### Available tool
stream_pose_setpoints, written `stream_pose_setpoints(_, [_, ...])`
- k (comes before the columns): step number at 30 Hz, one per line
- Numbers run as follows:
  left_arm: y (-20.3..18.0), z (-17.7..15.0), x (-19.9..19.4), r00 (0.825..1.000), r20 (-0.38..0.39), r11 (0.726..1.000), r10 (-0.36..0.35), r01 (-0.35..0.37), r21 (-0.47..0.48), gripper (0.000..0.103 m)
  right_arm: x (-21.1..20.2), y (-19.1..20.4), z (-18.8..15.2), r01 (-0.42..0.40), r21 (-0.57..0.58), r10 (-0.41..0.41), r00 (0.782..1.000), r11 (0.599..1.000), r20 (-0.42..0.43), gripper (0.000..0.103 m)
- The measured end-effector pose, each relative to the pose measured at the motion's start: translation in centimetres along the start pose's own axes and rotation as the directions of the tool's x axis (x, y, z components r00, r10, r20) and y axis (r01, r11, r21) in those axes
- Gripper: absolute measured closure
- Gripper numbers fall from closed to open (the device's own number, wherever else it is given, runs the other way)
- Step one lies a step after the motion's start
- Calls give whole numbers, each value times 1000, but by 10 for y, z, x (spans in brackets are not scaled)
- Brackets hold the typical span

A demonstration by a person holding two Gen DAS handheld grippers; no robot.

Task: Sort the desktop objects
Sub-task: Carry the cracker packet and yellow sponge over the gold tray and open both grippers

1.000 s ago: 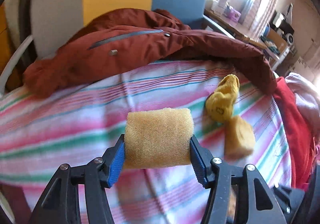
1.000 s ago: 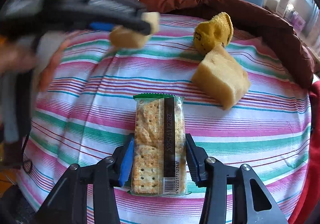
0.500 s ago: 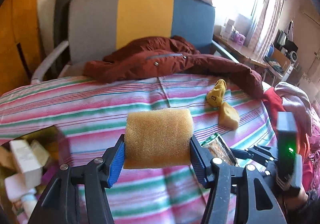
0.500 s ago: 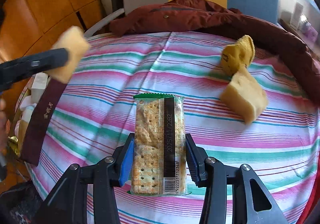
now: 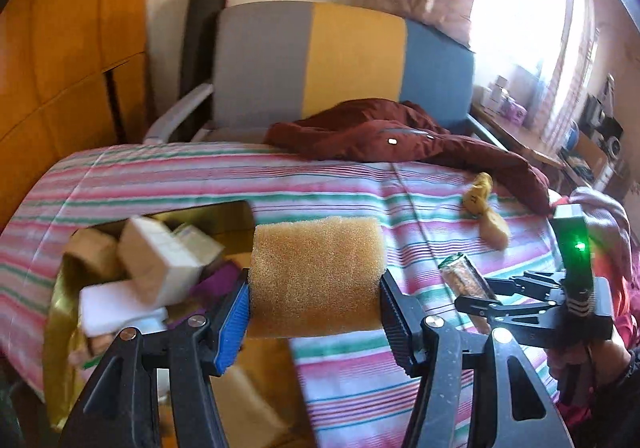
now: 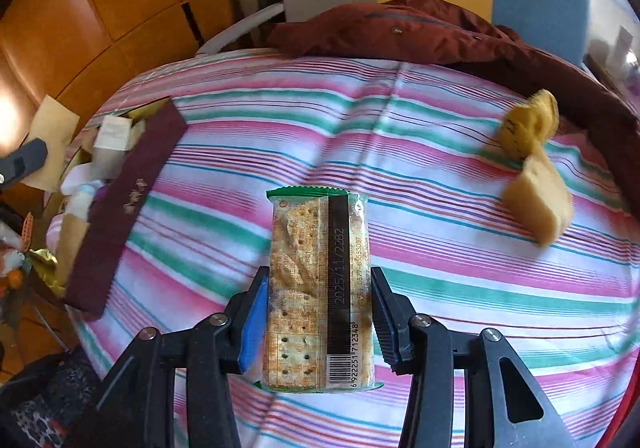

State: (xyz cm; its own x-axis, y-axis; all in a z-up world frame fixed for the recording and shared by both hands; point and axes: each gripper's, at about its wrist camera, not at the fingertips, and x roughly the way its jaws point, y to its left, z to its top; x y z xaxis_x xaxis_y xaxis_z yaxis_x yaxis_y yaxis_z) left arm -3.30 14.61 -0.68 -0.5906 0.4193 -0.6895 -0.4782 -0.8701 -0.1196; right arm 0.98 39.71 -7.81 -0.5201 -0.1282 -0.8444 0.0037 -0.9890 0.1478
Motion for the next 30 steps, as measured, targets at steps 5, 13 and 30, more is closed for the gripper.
stream_pose_setpoints(5, [35,-9,-13,999,11,998,36,-36,-59,43,-8,45,12,-72,-37,73,997,997,28,55])
stream_pose_setpoints(13, [104,-32,-38,994,21,978,109,-104,-182,43,-13,126,31,-206,-96,212,976,974,50,55])
stream_pose_setpoints(30, [204,-82,-57,972,-26,902,235,-228,-368,43,33,215,74,-315,10,315,949,949,23,54])
